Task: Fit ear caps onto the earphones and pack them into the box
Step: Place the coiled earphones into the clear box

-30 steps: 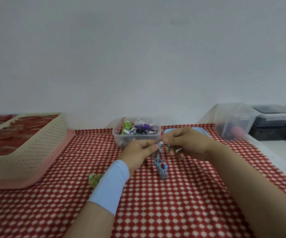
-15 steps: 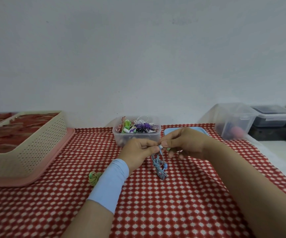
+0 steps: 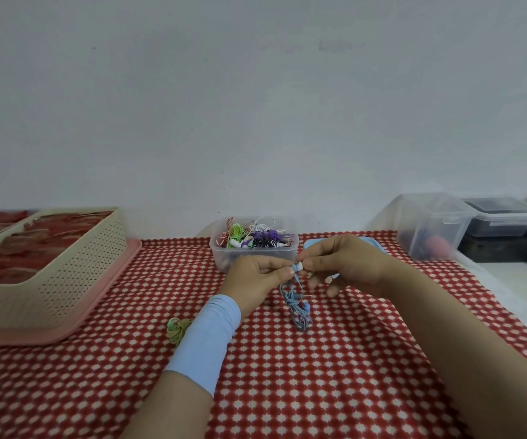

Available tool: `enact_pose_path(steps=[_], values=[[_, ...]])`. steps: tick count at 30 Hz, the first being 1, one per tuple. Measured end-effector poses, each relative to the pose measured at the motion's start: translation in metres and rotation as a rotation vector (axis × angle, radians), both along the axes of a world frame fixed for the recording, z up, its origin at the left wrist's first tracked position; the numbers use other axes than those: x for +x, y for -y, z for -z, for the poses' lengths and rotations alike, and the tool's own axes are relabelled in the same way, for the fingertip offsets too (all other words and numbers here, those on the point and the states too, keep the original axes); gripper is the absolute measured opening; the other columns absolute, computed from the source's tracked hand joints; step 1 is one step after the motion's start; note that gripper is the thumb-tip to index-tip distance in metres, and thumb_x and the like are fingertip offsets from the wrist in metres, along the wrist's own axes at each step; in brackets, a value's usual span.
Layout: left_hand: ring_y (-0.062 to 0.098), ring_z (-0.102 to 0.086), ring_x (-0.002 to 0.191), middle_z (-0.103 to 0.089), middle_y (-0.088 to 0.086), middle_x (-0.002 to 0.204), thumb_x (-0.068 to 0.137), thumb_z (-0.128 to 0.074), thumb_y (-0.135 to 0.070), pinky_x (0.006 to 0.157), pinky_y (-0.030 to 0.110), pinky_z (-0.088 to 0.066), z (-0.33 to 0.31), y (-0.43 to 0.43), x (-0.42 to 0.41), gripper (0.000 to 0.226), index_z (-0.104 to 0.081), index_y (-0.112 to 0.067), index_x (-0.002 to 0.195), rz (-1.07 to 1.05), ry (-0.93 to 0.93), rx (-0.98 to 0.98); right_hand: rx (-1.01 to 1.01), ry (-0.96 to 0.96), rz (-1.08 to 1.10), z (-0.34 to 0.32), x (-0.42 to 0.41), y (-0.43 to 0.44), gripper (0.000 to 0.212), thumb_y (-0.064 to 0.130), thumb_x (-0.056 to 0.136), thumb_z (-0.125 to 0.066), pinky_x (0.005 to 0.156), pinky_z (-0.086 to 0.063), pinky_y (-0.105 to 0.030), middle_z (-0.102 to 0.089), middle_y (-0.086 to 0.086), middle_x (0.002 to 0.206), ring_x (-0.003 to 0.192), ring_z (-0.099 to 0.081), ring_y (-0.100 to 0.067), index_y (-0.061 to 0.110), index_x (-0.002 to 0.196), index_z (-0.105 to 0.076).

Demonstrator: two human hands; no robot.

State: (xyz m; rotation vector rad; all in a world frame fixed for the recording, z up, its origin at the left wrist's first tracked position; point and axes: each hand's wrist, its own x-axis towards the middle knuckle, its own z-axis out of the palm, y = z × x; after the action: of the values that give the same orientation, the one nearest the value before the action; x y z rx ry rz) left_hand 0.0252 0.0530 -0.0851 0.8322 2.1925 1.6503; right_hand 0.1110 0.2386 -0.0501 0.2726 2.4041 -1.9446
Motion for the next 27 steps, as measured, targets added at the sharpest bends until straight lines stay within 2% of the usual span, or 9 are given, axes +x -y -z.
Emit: enact_pose_path(steps=[2,6,12,17,20,27], values=[[-0.008,-0.067,0.08,-0.075,-0.014,0.088,0.086,-0.074,-0.018,0.066,0.001,-0.045,-0.0007,0.0005,-0.0002,0.009,-0.077,-0.021,0.094,-0.004,-0.001,0.004,0.044,-0.036,-0.005,-0.0019,0.0008,0.0008,0.016,0.01,0.094,-0.069,0.051,-0.055,-0.025,-0.078,-0.014,0.096,0.074,-0.072,-0.017,0.007,0.106,-0.079],[-0.004,-0.069,0.085,-0.076,-0.011,0.091,0.086,-0.074,-0.019,0.072,0.004,-0.048,-0.0014,0.0015,-0.0007,0.01,-0.077,-0.021,0.095,0.0,0.014,0.01,0.084,-0.093,-0.016,-0.004,0.0013,0.0015,0.013,0.009,0.092,-0.072,0.052,-0.055,-0.027,-0.078,-0.014,0.093,0.074,-0.07,-0.022,0.006,0.102,-0.08],[-0.01,-0.067,0.076,-0.075,-0.01,0.091,0.086,-0.073,-0.015,0.065,0.003,-0.046,-0.0019,0.0032,-0.0003,0.013,-0.076,-0.016,0.098,0.012,0.052,0.016,0.102,-0.111,-0.048,-0.0038,0.002,0.0021,0.016,0.008,0.09,-0.073,0.052,-0.054,-0.026,-0.078,-0.009,0.083,0.066,-0.067,-0.015,0.006,0.104,-0.08],[-0.004,-0.069,0.084,-0.076,-0.005,0.097,0.088,-0.071,-0.016,0.068,0.005,-0.047,-0.0016,0.0044,-0.0011,0.018,-0.076,-0.012,0.104,0.062,0.048,-0.01,0.027,-0.025,-0.04,-0.0002,-0.0002,0.0009,0.015,0.011,0.089,-0.074,0.049,-0.054,-0.025,-0.078,-0.014,0.094,0.065,-0.068,-0.014,0.007,0.102,-0.081],[-0.005,-0.069,0.083,-0.076,-0.008,0.095,0.088,-0.071,-0.015,0.069,0.004,-0.047,-0.0018,0.0048,-0.0004,0.017,-0.076,-0.013,0.104,0.077,0.018,-0.023,-0.071,0.044,-0.031,0.0019,-0.0015,-0.0002,0.016,0.008,0.088,-0.074,0.047,-0.054,-0.023,-0.077,-0.013,0.091,0.064,-0.068,-0.013,0.003,0.101,-0.08],[-0.003,-0.069,0.088,-0.076,-0.005,0.098,0.087,-0.073,-0.016,0.074,0.005,-0.048,-0.0025,0.0063,-0.002,0.017,-0.077,-0.015,0.103,0.104,-0.042,-0.071,-0.033,0.11,-0.021,0.0004,-0.0025,0.0025,0.014,0.007,0.087,-0.075,0.048,-0.056,-0.023,-0.078,-0.01,0.087,0.061,-0.069,-0.013,0.003,0.099,-0.08]])
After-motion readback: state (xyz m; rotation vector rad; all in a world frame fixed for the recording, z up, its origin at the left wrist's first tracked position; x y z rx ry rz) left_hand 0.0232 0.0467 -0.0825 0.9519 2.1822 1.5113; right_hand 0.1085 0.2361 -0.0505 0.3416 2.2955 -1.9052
